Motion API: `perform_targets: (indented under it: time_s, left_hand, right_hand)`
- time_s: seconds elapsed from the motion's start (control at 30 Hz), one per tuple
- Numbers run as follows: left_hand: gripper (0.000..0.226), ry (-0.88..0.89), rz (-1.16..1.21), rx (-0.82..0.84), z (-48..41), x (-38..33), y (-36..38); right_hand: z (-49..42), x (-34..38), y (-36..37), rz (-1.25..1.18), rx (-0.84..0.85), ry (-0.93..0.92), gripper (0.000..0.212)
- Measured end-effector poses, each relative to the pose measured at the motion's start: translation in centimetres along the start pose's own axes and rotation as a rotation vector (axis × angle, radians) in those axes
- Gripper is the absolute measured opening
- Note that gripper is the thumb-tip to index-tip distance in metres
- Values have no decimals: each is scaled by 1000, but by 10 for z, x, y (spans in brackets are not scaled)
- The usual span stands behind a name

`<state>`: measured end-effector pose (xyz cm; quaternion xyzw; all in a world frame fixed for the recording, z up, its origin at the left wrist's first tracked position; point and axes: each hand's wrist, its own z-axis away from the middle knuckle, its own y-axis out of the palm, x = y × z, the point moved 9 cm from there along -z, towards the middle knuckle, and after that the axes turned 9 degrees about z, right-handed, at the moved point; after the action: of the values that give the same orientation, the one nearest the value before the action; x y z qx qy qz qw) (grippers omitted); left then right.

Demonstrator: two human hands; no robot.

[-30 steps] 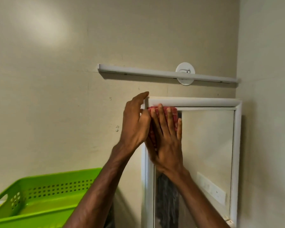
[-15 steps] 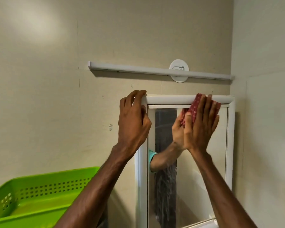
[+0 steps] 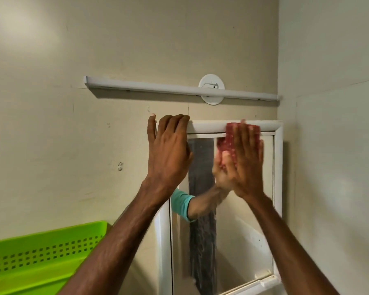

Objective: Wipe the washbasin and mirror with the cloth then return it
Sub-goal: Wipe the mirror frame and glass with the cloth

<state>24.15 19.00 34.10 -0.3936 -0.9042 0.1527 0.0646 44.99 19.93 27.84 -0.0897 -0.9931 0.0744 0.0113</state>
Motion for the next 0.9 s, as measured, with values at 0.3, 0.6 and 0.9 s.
perform_targets:
  time_s: [0.3,0.6,0.9]
  left_hand:
    - [56,13,-43,-59,-1,-2,5]
    - [53,7,-82,-61,1,3,6]
    - [58,8,-103,-91,3,4,11]
  right_hand:
    - [1,-39,6,-54,37,313,72]
    - [-4,24,4,-7,4,-209,78]
    - [-35,-101,8,-45,-15,265,69]
